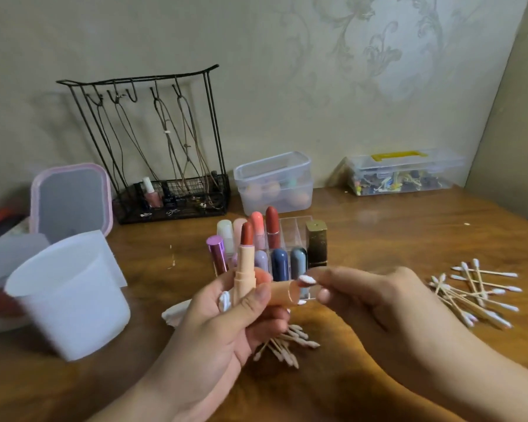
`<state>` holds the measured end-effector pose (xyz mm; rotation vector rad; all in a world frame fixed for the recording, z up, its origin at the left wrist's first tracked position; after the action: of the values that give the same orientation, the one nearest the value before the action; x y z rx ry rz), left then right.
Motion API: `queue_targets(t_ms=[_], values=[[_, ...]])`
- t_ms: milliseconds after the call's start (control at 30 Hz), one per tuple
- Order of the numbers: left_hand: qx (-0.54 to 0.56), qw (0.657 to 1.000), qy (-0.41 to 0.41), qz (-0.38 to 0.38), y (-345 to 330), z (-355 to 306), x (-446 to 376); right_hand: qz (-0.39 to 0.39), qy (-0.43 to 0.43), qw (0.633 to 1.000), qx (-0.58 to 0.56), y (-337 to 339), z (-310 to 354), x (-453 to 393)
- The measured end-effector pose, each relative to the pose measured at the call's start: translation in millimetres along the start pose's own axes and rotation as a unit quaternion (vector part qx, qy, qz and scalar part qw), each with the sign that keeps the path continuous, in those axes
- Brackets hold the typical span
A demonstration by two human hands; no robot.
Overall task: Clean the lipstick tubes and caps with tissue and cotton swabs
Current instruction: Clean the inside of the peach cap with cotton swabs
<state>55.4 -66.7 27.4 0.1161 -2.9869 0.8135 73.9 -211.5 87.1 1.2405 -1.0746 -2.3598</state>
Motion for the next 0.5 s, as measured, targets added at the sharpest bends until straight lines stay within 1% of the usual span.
queue_targets(t_ms=[33, 133, 233, 333, 500], values=[[0.008, 1.0, 0.008, -0.002, 0.8, 1.3, 0.5, 0.015, -0.01, 1.0, 0.006, -2.8, -1.9, 1.2], [0.026, 0.999, 0.018, -0.019, 5.6, 1.8, 0.9, 0.045, -0.021, 0.998, -0.024, -4.6, -0.9, 5.4], [0.025, 0.999, 0.015, -0.026, 7.9, 2.1, -0.3, 0.066, -0.018, 0.998, 0.007, -8.4, 0.4, 8.0], [0.001, 0.999, -0.002, -0.032, 9.9, -1.6, -0.5, 0.075, -0.009, 0.996, 0.056, -10.0, 2.5, 7.3], [-0.072, 0.996, -0.044, -0.042, 10.9, -6.2, 0.0, 0.079, 0.012, 0.996, 0.026, -9.3, 6.1, 6.8]])
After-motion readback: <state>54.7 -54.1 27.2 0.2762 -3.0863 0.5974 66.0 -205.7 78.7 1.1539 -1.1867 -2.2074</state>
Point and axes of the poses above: each hand's wrist, its own x-axis away from the middle knuckle, its own y-axis out of the back of the hand, z = x × y, the point moved 9 cm from there along -x, towards the middle knuckle, and after that the axes turned 2 degrees about x, right-handed, at the moved point
